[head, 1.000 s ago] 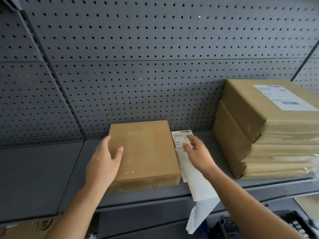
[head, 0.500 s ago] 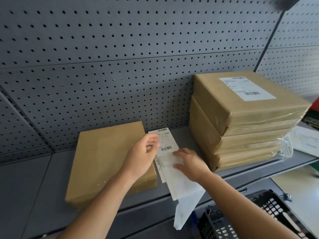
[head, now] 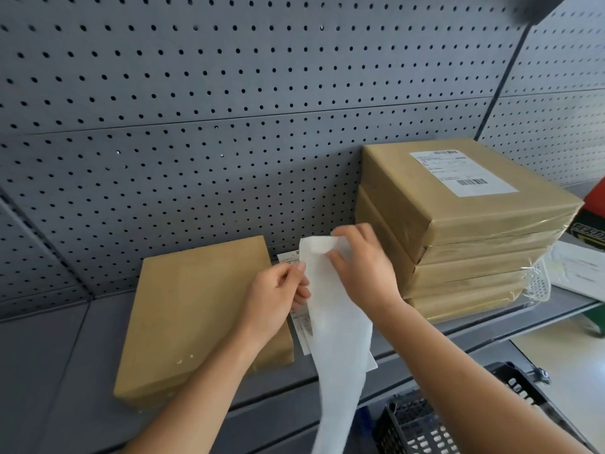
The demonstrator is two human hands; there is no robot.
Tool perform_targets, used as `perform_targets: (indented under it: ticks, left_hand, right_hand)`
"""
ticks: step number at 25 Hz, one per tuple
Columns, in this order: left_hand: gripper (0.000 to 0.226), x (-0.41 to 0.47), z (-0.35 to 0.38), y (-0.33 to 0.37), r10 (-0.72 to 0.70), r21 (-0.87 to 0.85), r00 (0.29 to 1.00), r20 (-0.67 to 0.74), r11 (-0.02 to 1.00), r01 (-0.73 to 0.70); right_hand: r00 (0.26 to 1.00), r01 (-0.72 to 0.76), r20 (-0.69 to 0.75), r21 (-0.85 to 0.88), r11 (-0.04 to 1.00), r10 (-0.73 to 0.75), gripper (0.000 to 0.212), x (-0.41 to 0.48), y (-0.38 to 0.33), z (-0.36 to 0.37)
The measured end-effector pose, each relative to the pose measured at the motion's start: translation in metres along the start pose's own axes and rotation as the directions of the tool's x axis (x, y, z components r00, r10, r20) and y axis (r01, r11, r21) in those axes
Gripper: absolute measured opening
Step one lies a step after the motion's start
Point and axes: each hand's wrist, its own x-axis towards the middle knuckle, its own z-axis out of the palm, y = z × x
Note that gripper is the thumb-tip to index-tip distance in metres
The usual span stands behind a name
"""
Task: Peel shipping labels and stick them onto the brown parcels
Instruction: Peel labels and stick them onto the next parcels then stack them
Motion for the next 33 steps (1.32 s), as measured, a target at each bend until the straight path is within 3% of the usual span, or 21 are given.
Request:
perform_targets:
  ticks: [3,7,12,16,19,23,26,30,33]
  left_hand:
    - [0.053,0.004,-0.005,0.014,-0.098,-0.048,0.995,-0.003,0.994,0.097]
    - [0.085,0.013,-0.016,0.022,-0.326,-0.17,0.936,0.134,0.923,0.346]
    - [0.081,0.025,-0.015,0.015,-0.457,-0.123,0.866,0.202,0.866,0.486]
    - [0.067,0.032,-0.008,0.01,-0.421,-0.188,0.876,0.235,0.865,0.466]
    - [0.04,0.032,-0.003,0.015,-0.38,-0.4,0.89,0.253,0.796,0.454]
    - [0.025,0.037,0.001,0.018,-0.329,-0.552,0.924,0.196,0.742,0.381]
    - [0.028,0.034,0.004,0.019,-0.281,-0.48,0.951,0.127,0.822,0.306]
    - [0.032,0.023,0.009,0.016,-0.167,-0.321,0.977,0.132,0.925,0.202]
    - [0.039,0.015,0.011,0.016,-0.076,-0.246,0.981,0.179,0.962,0.119]
  right_hand:
    - [0.994,0.07,-0.086,0.002,0.998,-0.07,0.029,0.007,-0.019,-0.013]
    - [0.972,0.168,-0.172,0.03,0.985,-0.16,0.03,0.003,-0.03,-0.023]
    - [0.952,0.217,-0.239,0.095,0.972,-0.19,0.03,-0.01,-0.027,-0.03]
    - [0.934,0.276,-0.261,0.089,0.957,-0.245,0.033,-0.027,-0.016,-0.031]
    - [0.918,0.338,-0.239,0.051,0.94,-0.317,0.038,-0.044,-0.002,-0.032]
    - [0.92,0.381,-0.094,-0.009,0.925,-0.38,0.038,-0.07,0.017,-0.033]
    - [0.943,0.331,0.034,-0.027,0.943,-0.33,0.042,-0.08,0.026,-0.033]
    - [0.971,0.238,-0.009,0.04,0.971,-0.238,0.029,-0.059,0.022,-0.036]
    - [0.965,0.26,-0.041,-0.015,0.966,-0.26,0.025,-0.029,0.011,-0.03]
